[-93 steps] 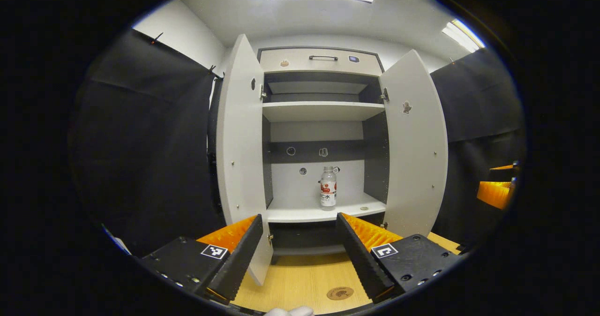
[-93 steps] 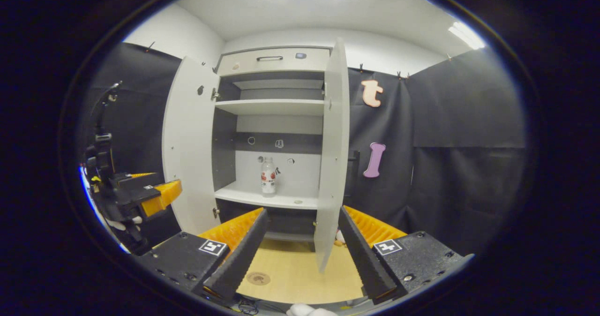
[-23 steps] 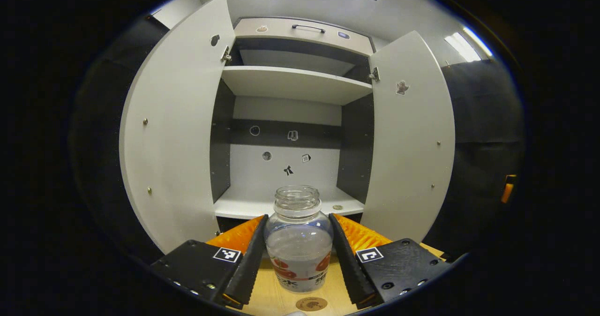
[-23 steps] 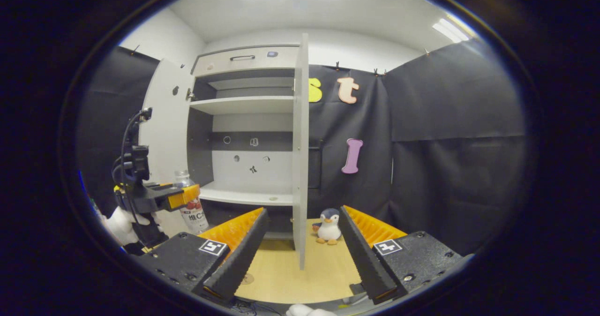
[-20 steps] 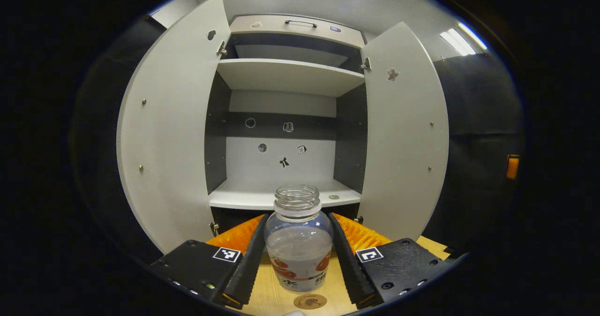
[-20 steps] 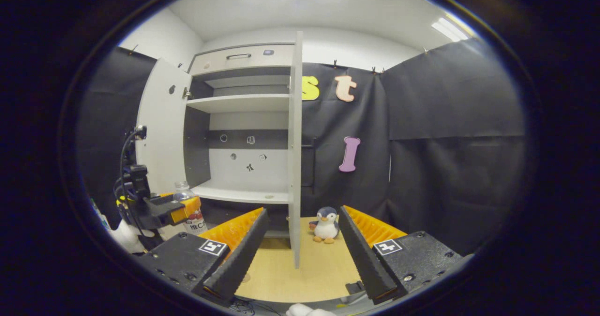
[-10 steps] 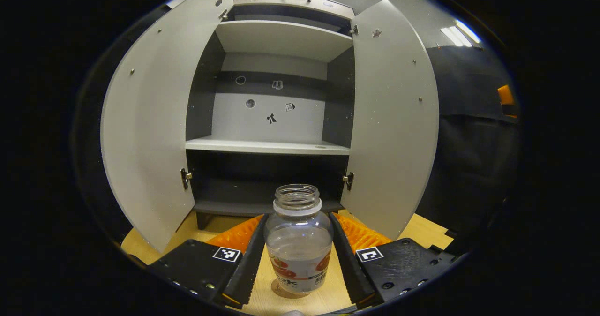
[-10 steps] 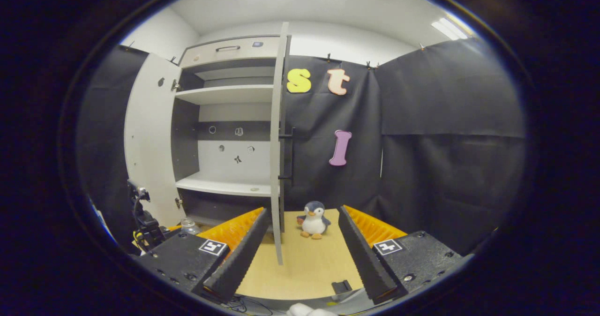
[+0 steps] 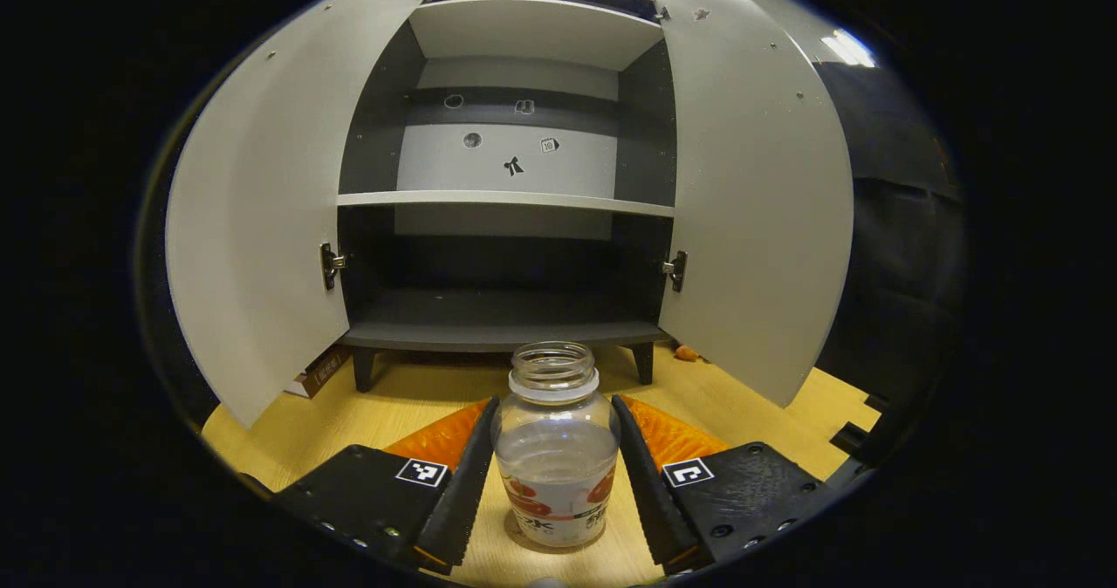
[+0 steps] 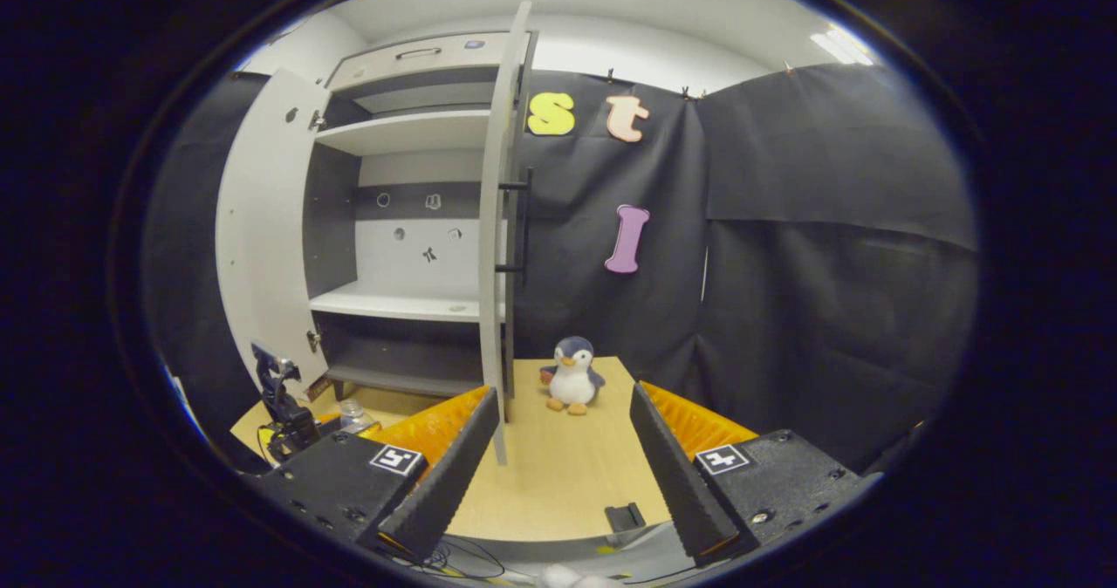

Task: Grasp the bottle in the cabinet with the left hand and place it on the coaster, then close the right door with the right hand and the left door with the left hand.

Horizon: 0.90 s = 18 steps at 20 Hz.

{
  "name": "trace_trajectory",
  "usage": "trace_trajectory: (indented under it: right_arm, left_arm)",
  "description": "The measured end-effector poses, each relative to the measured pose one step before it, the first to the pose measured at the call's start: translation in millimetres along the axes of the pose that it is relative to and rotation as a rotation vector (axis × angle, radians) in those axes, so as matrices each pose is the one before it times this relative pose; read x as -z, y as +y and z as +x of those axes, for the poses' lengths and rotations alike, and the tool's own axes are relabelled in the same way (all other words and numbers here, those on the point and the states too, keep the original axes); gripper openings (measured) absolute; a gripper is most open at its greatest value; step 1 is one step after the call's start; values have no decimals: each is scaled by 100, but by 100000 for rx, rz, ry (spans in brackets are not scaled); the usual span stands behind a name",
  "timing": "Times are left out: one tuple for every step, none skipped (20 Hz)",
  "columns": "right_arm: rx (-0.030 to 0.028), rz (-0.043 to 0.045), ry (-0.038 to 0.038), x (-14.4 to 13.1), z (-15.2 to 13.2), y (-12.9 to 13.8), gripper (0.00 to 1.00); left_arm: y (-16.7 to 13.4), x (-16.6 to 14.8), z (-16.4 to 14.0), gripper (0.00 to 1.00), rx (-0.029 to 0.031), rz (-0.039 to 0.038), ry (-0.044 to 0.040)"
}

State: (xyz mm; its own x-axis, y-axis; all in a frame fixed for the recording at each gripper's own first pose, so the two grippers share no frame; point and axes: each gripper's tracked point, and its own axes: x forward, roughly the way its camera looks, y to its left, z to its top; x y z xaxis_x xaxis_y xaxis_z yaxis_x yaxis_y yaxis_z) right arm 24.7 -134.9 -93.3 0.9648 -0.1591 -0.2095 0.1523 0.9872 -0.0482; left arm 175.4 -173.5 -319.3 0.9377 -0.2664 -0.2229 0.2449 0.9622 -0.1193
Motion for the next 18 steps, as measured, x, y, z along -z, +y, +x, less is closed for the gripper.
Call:
trace_trajectory:
  right_arm:
    - [42, -835, 187, 243, 150, -19, 99]
    - [-236, -867, 169, 122, 51, 169, 99]
    - [-155, -854, -144, 175, 43, 178, 99]
    - [-248, -901, 72, 75, 93, 187, 99]
    - [-242, -652, 438, 274, 88, 119, 99]
    - [-556, -346, 597, 149, 59, 193, 99]
    - [-438, -349, 453, 180, 19, 171, 99]
    - [-74, -797, 586, 252, 35, 111, 99]
    - [30, -884, 689, 318, -50, -60, 99]
    - [-290, -552, 376, 60, -96, 61, 99]
    - [-183, -462, 359, 118, -68, 34, 99]
    - [-374, -425, 128, 38, -93, 53, 99]
    - [-84, -270, -119, -19, -164, -27, 99]
    - [-106, -143, -430, -179, -68, -3, 99]
    - [-20, -108, -426, -46, -76, -31, 99]
    - [74, 115, -453, -114, -85, -18, 99]
    - [-294, 4, -92, -29, -95, 82, 99]
    - [-241, -380, -93, -5, -180, 36, 99]
  left_arm:
    - [25, 408, 400, 75, -243, -248, -376]
    - [-40, 439, 268, 75, -189, -441, -137]
    - [115, 439, 256, 75, -564, 440, -297]
    - [40, 386, 242, 74, -219, 77, -83]
    - [124, 467, 107, 75, -416, 32, 191]
    - [-68, -516, 84, 74, 376, 569, -3370]
    - [-262, 153, 103, 78, 1358, -626, -698]
    - [-243, 239, -414, 74, 120, -325, 466]
    - [-124, -268, -6, 75, 276, 1322, -2052]
    - [-119, 296, -285, 79, 332, 1546, 100]
    - [-184, -160, -106, 75, 302, 771, -1006]
    - [-35, 22, -60, 75, -280, 479, -131]
    - [-59, 145, -201, 71, 111, 228, 475]
    - [-136, -67, -113, 75, 105, 106, -299]
    - [-13, 85, -101, 76, 6, 463, 195]
    - [-139, -118, -121, 76, 613, 435, -708]
    - [-40, 392, -93, 78, 117, -2, 1800]
    - [-43, 460, -197, 79, 87, 206, 1716]
